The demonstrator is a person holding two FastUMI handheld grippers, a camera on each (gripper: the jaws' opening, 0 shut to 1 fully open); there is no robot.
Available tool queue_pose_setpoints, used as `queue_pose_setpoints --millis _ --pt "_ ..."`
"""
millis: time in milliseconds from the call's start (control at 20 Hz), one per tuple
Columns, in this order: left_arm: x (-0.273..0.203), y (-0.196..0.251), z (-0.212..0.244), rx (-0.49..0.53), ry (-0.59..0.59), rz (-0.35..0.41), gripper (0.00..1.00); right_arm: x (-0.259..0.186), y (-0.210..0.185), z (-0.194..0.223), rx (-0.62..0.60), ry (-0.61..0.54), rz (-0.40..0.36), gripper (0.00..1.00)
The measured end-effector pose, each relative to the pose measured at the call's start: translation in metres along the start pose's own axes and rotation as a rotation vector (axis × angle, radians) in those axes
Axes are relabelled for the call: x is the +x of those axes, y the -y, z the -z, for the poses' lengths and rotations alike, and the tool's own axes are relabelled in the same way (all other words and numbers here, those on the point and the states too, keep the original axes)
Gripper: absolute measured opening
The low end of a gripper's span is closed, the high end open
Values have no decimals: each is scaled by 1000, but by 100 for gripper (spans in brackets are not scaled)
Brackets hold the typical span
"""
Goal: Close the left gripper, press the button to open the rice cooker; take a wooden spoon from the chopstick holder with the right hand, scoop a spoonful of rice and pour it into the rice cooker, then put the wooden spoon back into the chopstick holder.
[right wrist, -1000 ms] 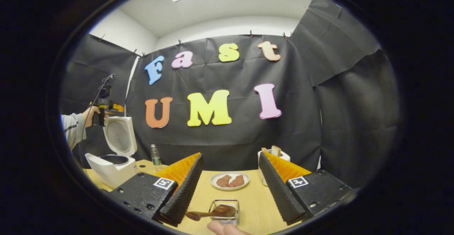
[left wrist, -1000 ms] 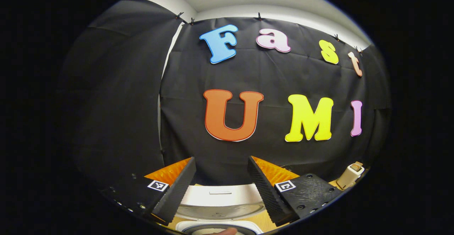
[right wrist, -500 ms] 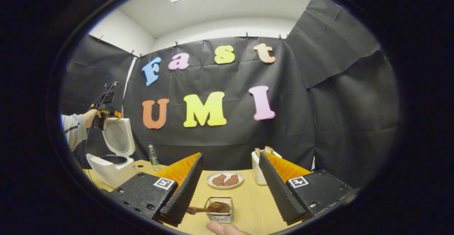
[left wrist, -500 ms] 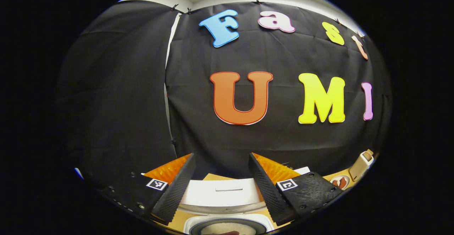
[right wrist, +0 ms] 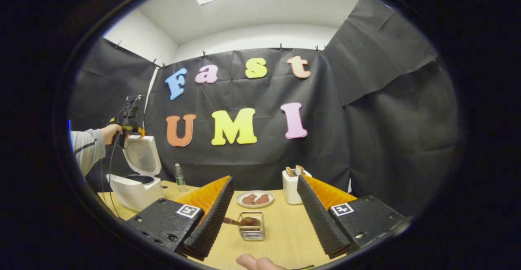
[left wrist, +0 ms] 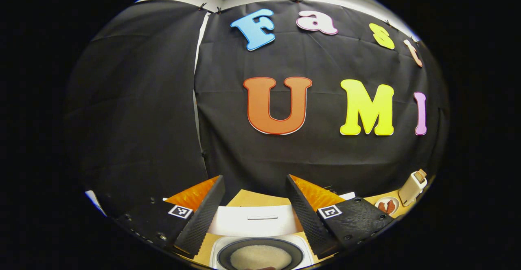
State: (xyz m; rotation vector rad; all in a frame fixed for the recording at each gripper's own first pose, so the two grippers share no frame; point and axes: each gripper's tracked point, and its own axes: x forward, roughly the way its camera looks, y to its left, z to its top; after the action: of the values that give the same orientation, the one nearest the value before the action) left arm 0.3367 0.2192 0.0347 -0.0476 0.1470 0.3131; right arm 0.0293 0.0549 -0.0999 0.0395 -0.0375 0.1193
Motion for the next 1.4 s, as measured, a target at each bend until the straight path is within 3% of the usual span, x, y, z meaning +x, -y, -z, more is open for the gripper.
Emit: queue_pose_setpoints --millis 50,250,300,350,750,1000,1400 --pt "-2 1 3 3 -6 1 100 -7 -1 4 3 -8 -6 100" --pt "-17 10 36 -7 -128 12 96 -29 -7 18 43 -40 -38 100" --pt "-22 12 42 -9 -135 18 96 -30 -7 21 40 -50 -37 93" --pt "-30 16 50 -13 -149 33 96 -32 -9 22 34 -62 -38 100" --pt "-76 19 128 -72 -320 70 91 -65 -36 17 31 -47 -119 100" --pt "-93 19 163 13 -375 50 91 -87 -38 15 6 -37 -117 100" --pt "-116 18 217 7 -538 51 92 -96 -56 14 -12 -47 -132 100"
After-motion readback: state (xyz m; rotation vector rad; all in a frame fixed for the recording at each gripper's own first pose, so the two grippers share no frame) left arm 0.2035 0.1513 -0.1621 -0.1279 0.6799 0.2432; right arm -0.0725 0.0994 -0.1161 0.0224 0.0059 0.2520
